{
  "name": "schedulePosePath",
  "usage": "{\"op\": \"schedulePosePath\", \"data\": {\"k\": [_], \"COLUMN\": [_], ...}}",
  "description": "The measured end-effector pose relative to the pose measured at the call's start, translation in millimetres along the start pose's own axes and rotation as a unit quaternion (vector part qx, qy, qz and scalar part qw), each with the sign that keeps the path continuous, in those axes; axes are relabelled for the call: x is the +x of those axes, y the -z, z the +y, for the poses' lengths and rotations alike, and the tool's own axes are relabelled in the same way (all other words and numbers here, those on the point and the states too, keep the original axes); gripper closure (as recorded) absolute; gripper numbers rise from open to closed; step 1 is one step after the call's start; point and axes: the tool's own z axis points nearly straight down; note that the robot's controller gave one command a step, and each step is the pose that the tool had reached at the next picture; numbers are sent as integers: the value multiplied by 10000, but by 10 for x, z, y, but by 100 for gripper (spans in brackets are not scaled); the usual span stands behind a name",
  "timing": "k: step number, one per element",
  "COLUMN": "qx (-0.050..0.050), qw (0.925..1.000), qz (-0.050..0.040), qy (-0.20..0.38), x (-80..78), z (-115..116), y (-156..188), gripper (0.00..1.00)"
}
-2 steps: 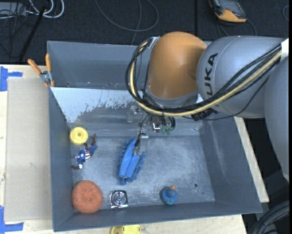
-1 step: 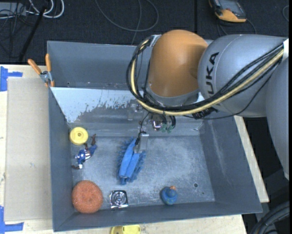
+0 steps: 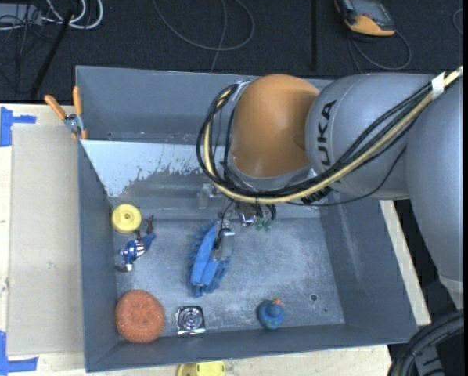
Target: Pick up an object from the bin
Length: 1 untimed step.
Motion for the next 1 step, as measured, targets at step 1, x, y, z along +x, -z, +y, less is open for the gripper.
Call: {"op": "schedulePosePath", "data": {"k": [1], "qx": [-5], "qw": [9937], "qz": [36], "qy": [1118], "x": [89], "z": [-102], "y": [-282], "gripper": [0]}}
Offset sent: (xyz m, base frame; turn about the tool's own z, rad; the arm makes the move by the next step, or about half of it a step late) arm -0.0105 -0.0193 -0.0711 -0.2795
